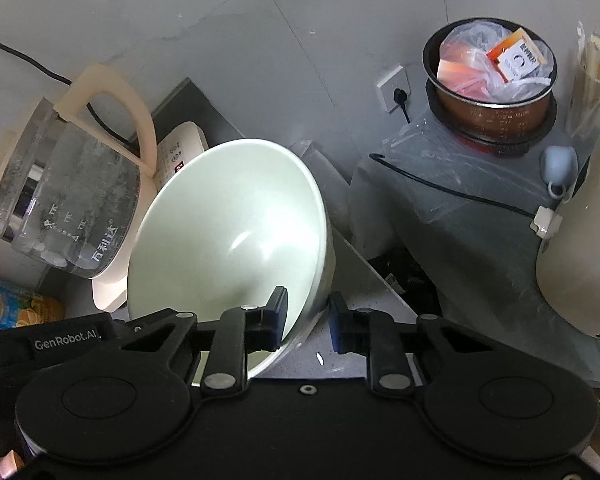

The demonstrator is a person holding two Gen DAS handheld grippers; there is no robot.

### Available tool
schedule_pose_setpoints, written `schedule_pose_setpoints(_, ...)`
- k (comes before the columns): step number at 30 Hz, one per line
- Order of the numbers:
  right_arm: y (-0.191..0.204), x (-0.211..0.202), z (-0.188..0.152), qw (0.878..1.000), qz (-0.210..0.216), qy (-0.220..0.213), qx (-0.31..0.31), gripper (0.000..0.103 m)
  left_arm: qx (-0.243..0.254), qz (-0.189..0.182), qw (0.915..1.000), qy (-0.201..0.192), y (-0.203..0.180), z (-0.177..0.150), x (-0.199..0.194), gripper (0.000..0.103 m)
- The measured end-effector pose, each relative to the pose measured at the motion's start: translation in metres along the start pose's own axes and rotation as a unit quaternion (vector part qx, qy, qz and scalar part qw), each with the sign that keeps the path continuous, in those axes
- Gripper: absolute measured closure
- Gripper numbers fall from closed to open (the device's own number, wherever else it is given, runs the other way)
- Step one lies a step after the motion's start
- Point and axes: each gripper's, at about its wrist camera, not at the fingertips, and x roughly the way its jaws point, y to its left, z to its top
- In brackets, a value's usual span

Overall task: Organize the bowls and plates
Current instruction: 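Lower the cream bowl into the red-black bowl with both tools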

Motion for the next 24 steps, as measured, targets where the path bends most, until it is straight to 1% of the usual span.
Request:
schedule_pose_setpoints(12, 0.019, -0.032, -0.012, 1.0, -0.005, -0.025, -0.012, 0.081, 0.016, -0.021, 0.9994, -0.021, 0.005, -0.003, -0.036, 0.091)
schedule_pose_setpoints(17, 0.03, -0.049, -0.021, 0.999, -0.005, -0.042, -0.022, 0.081, 0.022, -0.032, 0.9988, -0.031, 0.01, -0.008, -0.055, 0.091)
schedule_pose_setpoints(24, 0.043, -0.067, -0.035, 0.998, 0.0, -0.057, -0.019, 0.081, 0.03, -0.044, 0.9978, -0.041, 0.021, -0.018, -0.079, 0.091)
